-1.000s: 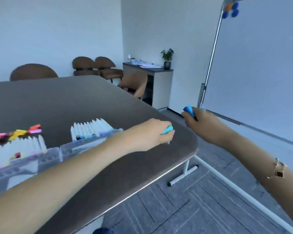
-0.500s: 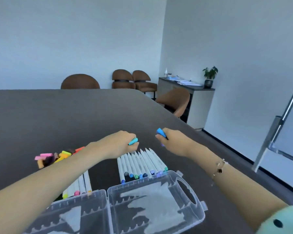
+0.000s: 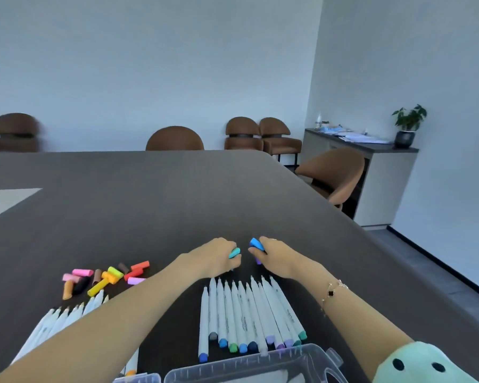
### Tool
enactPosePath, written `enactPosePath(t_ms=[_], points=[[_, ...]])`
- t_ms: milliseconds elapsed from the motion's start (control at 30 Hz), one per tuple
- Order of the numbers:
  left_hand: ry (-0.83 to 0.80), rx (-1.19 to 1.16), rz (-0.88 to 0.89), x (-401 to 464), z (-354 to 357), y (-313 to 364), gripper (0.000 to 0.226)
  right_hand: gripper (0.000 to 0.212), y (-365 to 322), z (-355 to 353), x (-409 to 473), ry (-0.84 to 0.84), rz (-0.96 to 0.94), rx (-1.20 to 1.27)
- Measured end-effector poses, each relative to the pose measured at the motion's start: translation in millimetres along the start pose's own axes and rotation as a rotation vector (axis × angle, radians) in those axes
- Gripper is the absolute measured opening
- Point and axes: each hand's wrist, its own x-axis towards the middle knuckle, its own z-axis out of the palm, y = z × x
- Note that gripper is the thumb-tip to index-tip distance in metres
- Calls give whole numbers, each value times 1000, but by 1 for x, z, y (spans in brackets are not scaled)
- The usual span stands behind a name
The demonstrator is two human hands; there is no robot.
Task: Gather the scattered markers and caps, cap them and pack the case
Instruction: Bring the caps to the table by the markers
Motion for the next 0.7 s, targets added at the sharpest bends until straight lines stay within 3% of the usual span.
enactPosePath(t_ms=[267,500,600,700], points=[[44,-7,-24,-9,1,-8,20,21,-8,1,10,-29,-43,76],[137,-273,60,-9,12,-17,20,18,-8,7,12,16,-109,124],[109,-321,107,-11,13,-15,17,25,-4,4,6,8,-128,192],[-6,-287,146,-16,9,-11,29,30,-3,-1,-7,-10,-133,205]])
